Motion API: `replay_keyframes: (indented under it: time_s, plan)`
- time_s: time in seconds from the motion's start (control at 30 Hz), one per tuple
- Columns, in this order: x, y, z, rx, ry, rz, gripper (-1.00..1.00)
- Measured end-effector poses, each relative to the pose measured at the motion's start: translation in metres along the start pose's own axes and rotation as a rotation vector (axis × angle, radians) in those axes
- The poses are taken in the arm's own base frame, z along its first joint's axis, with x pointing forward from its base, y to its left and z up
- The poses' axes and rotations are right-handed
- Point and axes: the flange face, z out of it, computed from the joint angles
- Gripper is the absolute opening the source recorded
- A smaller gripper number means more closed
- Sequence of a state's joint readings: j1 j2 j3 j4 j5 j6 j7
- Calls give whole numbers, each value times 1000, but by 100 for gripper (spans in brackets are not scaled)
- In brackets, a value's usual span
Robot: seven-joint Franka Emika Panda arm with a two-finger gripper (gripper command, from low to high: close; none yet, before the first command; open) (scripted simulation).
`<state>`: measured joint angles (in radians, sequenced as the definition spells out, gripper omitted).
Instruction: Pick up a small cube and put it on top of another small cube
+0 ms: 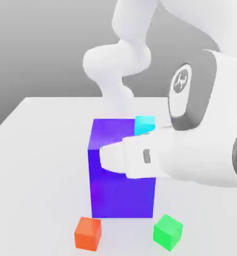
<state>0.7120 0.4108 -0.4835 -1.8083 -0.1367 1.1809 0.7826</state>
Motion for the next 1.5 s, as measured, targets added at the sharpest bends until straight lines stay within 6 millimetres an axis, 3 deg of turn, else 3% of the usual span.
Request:
replay_keyframes:
  time_s: [0.13, 0.2, 0.7, 1.07, 1.2, 1.37, 1.43, 1.5]
  plan:
    - [-63, 4, -29, -2, 101, 232, -100]
    - [-74, -5, -28, 26, 119, 303, -100]
    - [-66, -105, 45, 305, -35, 708, -100]
    - [-65, -161, 103, 456, -283, 1078, -100]
    - [-43, -144, 104, 597, -381, 1301, -100]
    - [-13, -96, 92, 856, -526, 1596, -100]
    - [-8, -68, 81, 979, -568, 1681, -100]
    - [-4, -70, 84, 1033, -583, 1699, -100]
